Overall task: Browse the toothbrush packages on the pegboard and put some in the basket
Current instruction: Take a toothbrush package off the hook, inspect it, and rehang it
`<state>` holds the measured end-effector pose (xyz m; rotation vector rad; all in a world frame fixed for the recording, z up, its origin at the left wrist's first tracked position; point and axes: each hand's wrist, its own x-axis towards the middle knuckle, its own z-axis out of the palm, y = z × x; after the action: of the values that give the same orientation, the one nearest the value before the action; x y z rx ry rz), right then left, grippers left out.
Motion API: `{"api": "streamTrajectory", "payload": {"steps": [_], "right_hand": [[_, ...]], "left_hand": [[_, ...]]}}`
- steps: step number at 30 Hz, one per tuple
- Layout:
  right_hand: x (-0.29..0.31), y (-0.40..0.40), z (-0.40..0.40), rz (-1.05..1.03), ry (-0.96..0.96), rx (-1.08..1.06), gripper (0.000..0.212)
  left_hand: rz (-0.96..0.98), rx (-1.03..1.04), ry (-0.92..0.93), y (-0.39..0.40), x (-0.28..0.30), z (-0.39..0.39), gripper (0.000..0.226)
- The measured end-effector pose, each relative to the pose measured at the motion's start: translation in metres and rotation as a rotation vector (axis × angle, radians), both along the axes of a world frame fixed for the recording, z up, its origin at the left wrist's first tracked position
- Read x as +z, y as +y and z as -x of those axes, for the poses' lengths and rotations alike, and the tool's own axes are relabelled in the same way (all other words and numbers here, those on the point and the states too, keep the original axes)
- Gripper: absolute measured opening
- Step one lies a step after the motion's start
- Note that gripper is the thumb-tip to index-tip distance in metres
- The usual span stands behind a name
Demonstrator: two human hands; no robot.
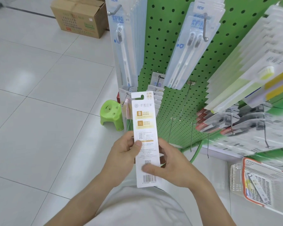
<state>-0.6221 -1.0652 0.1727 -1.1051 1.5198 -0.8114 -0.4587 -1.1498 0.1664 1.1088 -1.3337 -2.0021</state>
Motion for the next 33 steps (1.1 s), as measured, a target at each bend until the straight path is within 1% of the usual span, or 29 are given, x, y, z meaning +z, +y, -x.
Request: {"api": "streamTrajectory", "payload": {"steps": [4,6,7,9,10,11,12,13,14,16,17,19,20,22,23,25,27,30,33], "right_hand": [[0.000,0.001,0.001,0.006,-0.099,0.013,0.080],[-0.001,0.001,-0.002,0.003,-0.136,0.000,0.084],[-0.002,0.001,-0.005,0.008,-0.150,-0.023,0.081],[-0.001,0.003,-0.007,0.016,-0.181,-0.082,0.063],[0.000,0.004,-0.007,0.019,-0.184,-0.102,0.054],[0.000,0.005,-0.007,0.024,-0.161,-0.108,0.047],[0.001,0.006,-0.008,0.035,-0.109,-0.106,0.041],[0.001,0.006,-0.008,0.062,-0.024,-0.099,0.037],[0.001,0.007,-0.009,0.106,0.078,-0.096,0.035],[-0.003,0.008,-0.012,0.226,0.257,-0.099,0.043],[-0.004,0.009,-0.015,0.274,0.313,-0.109,0.052],[-0.007,0.010,-0.018,0.327,0.346,-0.123,0.068],[-0.007,0.011,-0.019,0.340,0.336,-0.120,0.072],[-0.008,0.013,-0.020,0.344,0.288,-0.126,0.070],[-0.007,0.013,-0.020,0.338,0.258,-0.141,0.068],[-0.007,0.013,-0.019,0.335,0.227,-0.212,0.059],[-0.007,0.012,-0.018,0.293,0.175,-0.305,0.056],[-0.009,0.009,-0.016,0.234,0.083,-0.355,0.064],[-0.010,0.008,-0.014,0.225,0.057,-0.336,0.073]], "left_hand": [[0.107,0.014,-0.064,0.001,0.001,0.000,0.024],[0.200,0.044,-0.106,0.002,0.005,0.000,0.023],[0.251,0.049,-0.132,0.002,0.007,0.001,0.025],[0.400,0.040,-0.247,0.001,0.010,0.001,0.032],[0.475,0.037,-0.310,0.000,0.011,0.000,0.040],[0.527,0.042,-0.352,0.000,0.012,-0.001,0.053],[0.549,0.053,-0.363,-0.001,0.012,-0.001,0.067],[0.557,0.061,-0.353,-0.001,0.012,-0.001,0.076],[0.561,0.059,-0.341,0.000,0.011,-0.001,0.078],[0.526,0.014,-0.315,0.004,0.015,0.003,0.068],[0.478,-0.013,-0.285,0.006,0.016,0.005,0.060],[0.375,-0.013,-0.210,0.009,0.018,0.008,0.045],[0.346,0.029,-0.190,0.008,0.018,0.008,0.036],[0.311,0.140,-0.175,0.002,0.018,0.007,0.018],[0.277,0.174,-0.165,0.000,0.018,0.007,0.016],[0.193,0.173,-0.130,-0.004,0.019,0.005,0.018],[0.128,0.131,-0.092,-0.007,0.021,0.004,0.019],[0.128,0.104,-0.058,-0.012,0.020,0.003,0.020],[0.144,0.156,0.020,-0.019,0.023,0.006,0.028]]}}
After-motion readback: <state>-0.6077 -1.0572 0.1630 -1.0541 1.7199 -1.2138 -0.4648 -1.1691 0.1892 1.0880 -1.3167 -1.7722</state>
